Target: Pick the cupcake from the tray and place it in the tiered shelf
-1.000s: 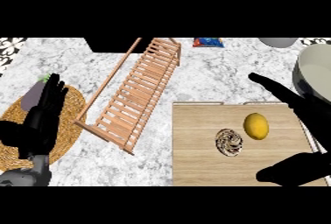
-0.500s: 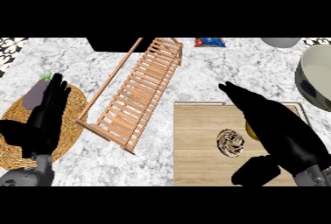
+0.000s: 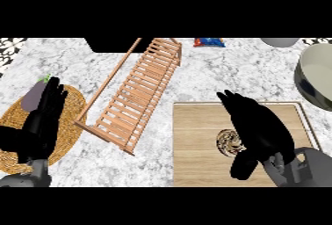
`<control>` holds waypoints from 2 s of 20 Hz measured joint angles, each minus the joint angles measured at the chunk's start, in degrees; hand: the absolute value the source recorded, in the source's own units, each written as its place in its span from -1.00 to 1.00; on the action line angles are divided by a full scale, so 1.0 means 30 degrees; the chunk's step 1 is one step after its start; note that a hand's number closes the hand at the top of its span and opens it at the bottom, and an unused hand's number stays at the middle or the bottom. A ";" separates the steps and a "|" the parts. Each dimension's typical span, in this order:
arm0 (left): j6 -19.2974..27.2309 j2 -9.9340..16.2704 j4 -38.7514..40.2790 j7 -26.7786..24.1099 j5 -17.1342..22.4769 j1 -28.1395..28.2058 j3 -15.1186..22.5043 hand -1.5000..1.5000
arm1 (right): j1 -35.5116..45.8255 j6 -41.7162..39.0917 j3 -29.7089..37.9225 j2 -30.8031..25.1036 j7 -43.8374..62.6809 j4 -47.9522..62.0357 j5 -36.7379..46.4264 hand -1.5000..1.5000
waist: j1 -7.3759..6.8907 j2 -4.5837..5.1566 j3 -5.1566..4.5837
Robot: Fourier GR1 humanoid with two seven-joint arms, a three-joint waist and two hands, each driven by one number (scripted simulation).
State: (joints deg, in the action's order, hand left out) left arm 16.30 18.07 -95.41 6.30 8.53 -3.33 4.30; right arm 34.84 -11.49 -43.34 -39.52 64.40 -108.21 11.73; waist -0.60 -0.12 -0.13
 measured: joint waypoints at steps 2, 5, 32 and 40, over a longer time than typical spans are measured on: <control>-0.0016 0.0115 -0.0160 0.0421 -0.0006 -0.0225 -0.0175 0.00 | 0.0079 -0.0113 0.0093 0.0272 0.0106 0.0220 0.0118 -1.00 | 0.0057 0.0000 0.0012; -0.0060 0.0024 -0.0415 0.0570 -0.0098 -0.0065 -0.0221 0.00 | -0.0297 -0.0130 0.0023 0.0774 -0.0148 0.0798 0.0868 -1.00 | 0.0088 0.0003 0.0021; -0.1746 -0.1427 -0.0352 0.0483 -0.1229 0.0092 -0.1642 0.00 | -0.5638 -0.1752 0.3095 0.5352 -0.4484 0.4097 0.8442 -1.00 | 0.0157 0.0033 0.0040; -0.1828 -0.1968 -0.0303 0.0569 -0.1808 0.0016 -0.1779 0.00 | -0.5866 -0.2644 0.3941 0.6367 -0.6397 0.5847 0.9652 1.00 | 0.0129 -0.0106 -0.0069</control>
State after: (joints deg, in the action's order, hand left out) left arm 10.82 12.16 -96.31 8.01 3.11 -3.28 -1.04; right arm 17.24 -19.42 -31.52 -20.42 45.21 -90.67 40.69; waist -0.21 -0.44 -0.33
